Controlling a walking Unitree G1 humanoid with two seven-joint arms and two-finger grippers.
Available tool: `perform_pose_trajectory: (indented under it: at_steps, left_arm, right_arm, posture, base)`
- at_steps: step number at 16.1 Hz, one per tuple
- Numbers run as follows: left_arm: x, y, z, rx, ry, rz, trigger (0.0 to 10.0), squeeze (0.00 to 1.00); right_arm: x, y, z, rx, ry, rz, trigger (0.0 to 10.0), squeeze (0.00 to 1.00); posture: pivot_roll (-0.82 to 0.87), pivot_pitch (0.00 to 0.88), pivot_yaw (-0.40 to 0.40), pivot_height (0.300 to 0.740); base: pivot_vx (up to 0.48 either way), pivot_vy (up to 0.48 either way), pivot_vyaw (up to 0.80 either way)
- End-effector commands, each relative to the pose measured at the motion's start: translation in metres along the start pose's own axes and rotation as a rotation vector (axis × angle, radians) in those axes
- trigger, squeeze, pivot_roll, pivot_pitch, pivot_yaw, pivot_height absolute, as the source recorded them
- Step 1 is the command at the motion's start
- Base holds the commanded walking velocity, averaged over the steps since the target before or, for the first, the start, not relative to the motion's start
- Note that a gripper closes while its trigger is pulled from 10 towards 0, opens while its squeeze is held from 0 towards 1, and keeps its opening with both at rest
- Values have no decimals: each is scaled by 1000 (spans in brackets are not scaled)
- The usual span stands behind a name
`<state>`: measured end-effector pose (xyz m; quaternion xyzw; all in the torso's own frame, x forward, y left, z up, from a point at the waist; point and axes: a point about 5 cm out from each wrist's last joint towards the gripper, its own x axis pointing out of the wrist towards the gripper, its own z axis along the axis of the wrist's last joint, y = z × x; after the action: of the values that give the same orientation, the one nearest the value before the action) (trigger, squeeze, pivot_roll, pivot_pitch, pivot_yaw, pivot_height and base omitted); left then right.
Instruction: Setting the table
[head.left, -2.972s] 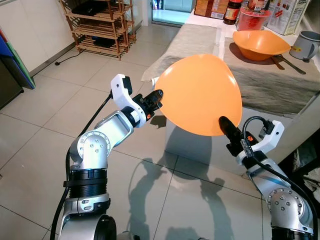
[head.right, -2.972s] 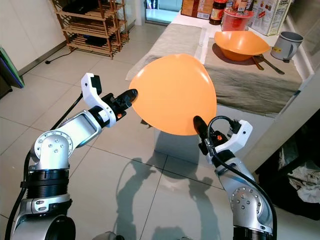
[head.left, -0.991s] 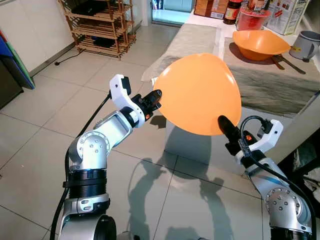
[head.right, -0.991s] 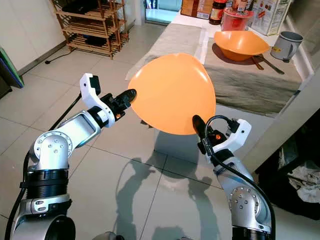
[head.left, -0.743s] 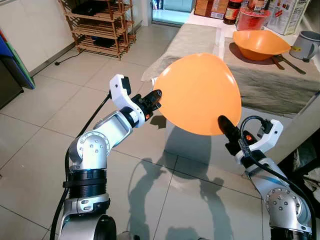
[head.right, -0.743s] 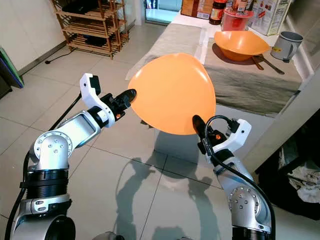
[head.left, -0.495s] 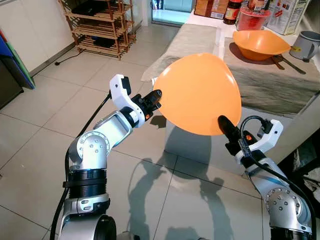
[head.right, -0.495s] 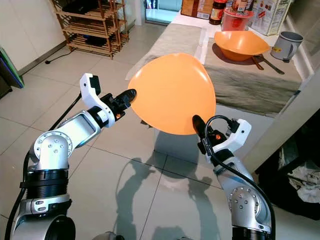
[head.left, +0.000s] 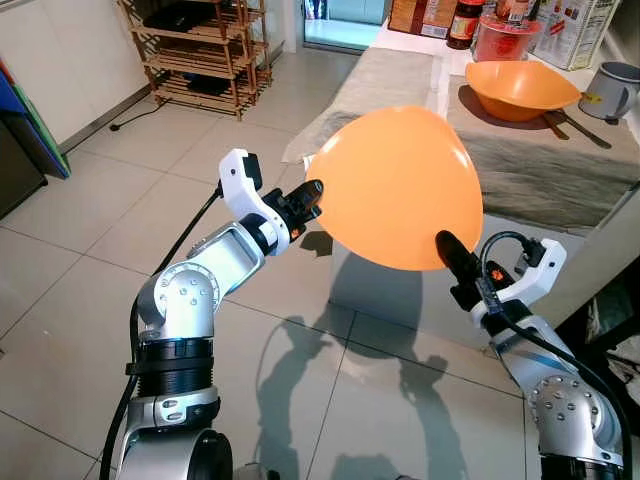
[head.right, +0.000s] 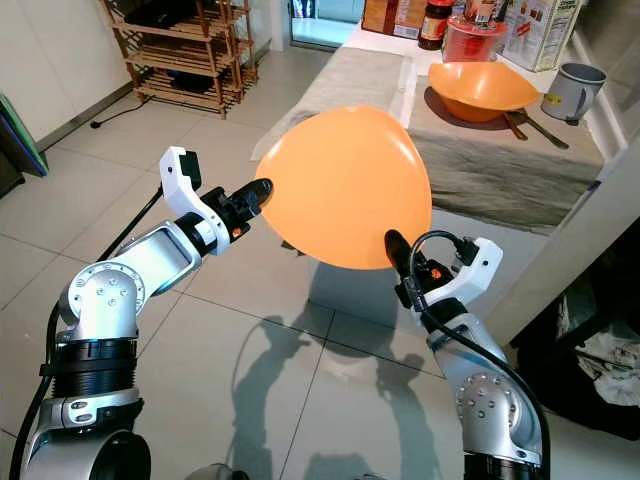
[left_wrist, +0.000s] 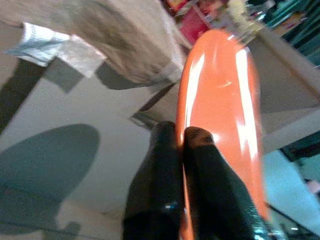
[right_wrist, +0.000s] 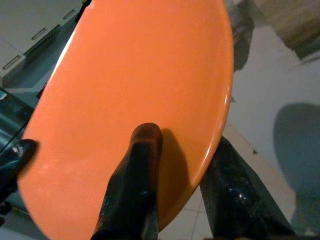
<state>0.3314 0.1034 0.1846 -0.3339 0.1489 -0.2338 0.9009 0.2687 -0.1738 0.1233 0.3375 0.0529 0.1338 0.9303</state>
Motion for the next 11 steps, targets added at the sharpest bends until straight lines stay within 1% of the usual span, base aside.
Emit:
perform_pose_trajectory:
  at_steps: [1,3,4,5,8,11]
  left_arm:
    - [3,-11,7,72,-35,-45,10000,1000]
    - [3,-8,5,94,-32,-31,10000,1000]
    - [2,-4,1,121,-20,-17,10000,1000]
    - [2,0,-2,124,-13,-4,10000,1000]
    - [2,3,-1,150,-19,8,10000,1000]
    - [0,17,2,250,-30,58,10000,1000]
  right_arm:
    - [-3,-2,-10,-70,79,-24,0,0]
    - [-3,-3,-11,-74,80,-27,0,0]
    - [-4,-2,-12,-81,83,-26,0,0]
    - [-4,-2,-13,-83,83,-25,0,0]
    - [-4,-2,-12,-86,80,-23,0,0]
    - [-4,-2,-13,-89,81,-24,0,0]
  posture:
    - [-62,49,20,740]
    - [-61,50,20,740]
    - [-61,49,21,740]
    - [-61,48,21,740]
    - [-60,49,20,740]
    - [-59,50,22,740]
  base:
    - [0,0,0]
    - [0,0,0]
    - [0,0,0]
    - [0,0,0]
    - [0,0,0]
    - [0,0,0]
